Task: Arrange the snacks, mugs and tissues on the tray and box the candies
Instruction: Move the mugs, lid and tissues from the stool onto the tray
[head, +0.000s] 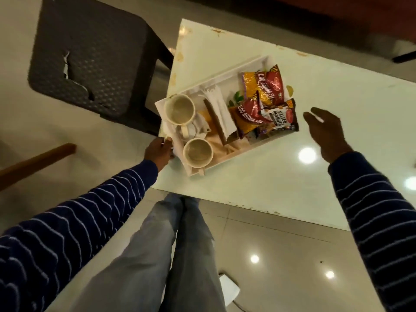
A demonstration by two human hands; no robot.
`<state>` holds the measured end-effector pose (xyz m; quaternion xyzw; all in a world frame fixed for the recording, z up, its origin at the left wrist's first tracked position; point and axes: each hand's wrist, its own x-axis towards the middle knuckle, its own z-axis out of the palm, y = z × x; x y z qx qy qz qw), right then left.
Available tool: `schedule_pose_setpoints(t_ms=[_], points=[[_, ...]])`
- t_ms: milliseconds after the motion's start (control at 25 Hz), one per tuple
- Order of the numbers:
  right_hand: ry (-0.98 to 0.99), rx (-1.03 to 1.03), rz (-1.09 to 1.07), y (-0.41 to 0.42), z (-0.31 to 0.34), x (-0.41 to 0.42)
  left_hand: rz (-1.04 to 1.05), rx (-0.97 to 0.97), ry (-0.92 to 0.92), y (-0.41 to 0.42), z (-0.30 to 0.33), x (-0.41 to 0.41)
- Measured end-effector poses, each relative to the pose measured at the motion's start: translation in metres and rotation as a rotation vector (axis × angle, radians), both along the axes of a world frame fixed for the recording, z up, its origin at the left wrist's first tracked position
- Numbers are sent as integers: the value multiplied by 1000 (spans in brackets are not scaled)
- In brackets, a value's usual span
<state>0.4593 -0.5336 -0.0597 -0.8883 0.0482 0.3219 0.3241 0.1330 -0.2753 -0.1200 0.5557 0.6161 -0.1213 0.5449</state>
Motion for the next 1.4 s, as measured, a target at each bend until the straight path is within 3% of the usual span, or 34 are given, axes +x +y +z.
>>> schedule_pose_setpoints(t_ms=[360,560,720,880,1120,1400], points=[[153,111,30,78,-19,24,88,-144,-132,16,-20,-23],[-3,73,75,78,-31,24,242,-256,-289,8,-24,-18],[-32,86,161,66,-45,21,418,-111,-273,-18,-20,1],[-202,-22,298,45,-72,30,521,54,-232,-37,-20,14],[93,333,199,42,-66,31,652,81,-202,-43,-15,22],[233,361,-5,-20,-18,31,423,122,-209,-57,2,49]])
